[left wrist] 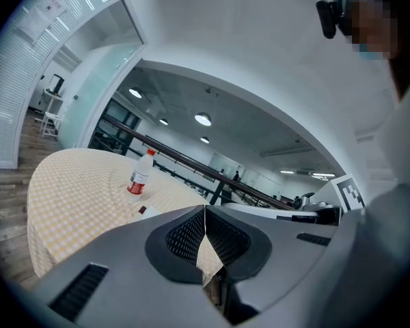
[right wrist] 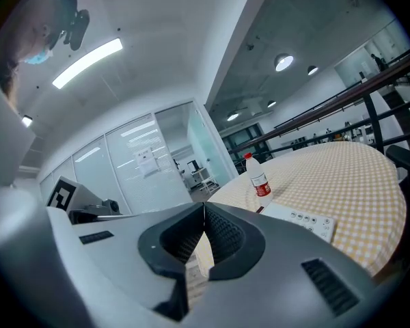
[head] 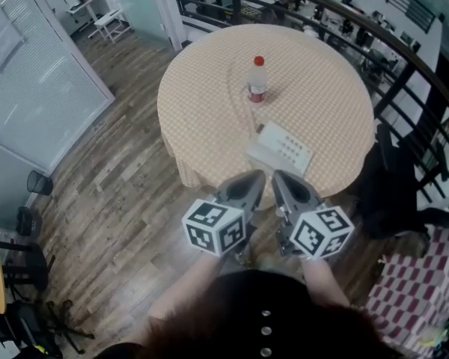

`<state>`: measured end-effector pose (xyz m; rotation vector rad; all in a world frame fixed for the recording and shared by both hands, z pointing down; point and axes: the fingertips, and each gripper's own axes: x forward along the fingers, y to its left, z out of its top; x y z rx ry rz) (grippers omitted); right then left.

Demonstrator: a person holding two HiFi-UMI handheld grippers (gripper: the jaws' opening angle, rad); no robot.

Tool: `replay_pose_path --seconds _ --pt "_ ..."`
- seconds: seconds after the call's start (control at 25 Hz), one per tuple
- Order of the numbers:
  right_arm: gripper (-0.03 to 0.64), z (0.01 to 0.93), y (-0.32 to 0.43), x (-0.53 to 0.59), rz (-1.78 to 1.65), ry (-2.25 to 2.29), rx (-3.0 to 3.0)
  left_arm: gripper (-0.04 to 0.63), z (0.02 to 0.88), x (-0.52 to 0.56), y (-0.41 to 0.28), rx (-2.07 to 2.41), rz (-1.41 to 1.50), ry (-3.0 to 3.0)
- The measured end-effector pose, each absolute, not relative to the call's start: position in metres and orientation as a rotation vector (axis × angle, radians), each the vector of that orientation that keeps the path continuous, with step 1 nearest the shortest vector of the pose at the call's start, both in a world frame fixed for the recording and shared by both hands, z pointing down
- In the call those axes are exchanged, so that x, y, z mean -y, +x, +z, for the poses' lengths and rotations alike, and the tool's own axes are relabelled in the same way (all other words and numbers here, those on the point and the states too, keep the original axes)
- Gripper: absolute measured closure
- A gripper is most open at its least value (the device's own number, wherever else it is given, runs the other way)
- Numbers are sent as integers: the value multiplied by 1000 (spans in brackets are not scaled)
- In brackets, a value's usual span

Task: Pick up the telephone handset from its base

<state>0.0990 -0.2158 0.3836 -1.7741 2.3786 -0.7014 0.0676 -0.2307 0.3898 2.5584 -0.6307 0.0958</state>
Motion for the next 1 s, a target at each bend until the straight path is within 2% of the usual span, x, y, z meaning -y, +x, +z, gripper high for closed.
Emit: replay_pose_path --seconds 1.0 --pt "606 375 130 229 -706 -1731 -2490 583 394 250 83 771 59 2469"
